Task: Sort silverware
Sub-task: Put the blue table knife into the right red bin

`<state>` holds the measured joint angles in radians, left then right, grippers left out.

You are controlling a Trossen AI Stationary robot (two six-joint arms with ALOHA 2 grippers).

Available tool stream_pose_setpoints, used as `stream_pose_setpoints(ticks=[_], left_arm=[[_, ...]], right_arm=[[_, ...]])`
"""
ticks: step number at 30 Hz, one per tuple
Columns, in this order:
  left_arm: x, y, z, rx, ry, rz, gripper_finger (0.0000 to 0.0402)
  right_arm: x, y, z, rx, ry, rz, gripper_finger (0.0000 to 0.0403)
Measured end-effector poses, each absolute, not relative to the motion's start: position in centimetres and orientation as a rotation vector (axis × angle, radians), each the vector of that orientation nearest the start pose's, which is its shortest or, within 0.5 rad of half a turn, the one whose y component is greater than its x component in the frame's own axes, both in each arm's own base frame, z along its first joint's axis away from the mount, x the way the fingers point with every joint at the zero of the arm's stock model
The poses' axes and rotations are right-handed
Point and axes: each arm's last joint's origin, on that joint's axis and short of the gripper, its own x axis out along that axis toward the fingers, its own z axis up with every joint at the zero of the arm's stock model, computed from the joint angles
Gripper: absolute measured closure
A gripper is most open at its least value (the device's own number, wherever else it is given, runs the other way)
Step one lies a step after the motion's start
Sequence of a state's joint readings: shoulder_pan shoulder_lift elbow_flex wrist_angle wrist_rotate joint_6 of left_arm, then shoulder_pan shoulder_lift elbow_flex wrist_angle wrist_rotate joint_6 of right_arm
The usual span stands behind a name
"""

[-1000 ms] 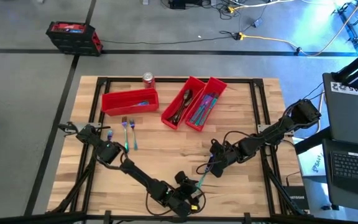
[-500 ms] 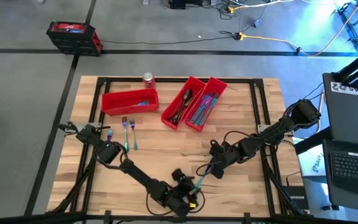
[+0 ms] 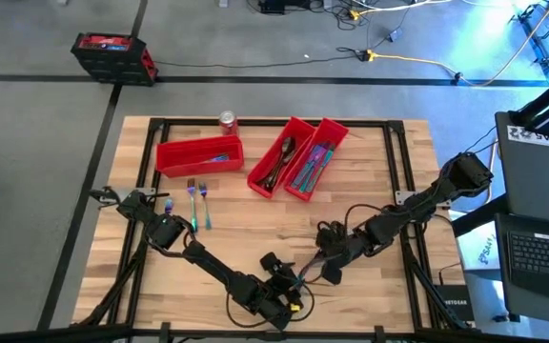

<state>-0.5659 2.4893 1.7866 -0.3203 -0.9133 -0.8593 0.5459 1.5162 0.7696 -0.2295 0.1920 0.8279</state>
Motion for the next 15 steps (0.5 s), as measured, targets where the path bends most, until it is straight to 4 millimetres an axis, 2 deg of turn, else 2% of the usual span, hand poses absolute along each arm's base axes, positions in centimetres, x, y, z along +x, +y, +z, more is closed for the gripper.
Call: stream_pose_setpoints(ticks=[9,15], left_arm=[[42.9,-24.5,7.6,-0.049,0.550,0.645,0.0137],[42.7,-24.8,8.2,-0.055,0.519,0.657,0.0137]], right_arm=[[23.8,16.4,20.5,0.174,0.911,-0.195,0.0403],[23.7,17.1,21.7,0.156,0.894,-0.200,0.0403]])
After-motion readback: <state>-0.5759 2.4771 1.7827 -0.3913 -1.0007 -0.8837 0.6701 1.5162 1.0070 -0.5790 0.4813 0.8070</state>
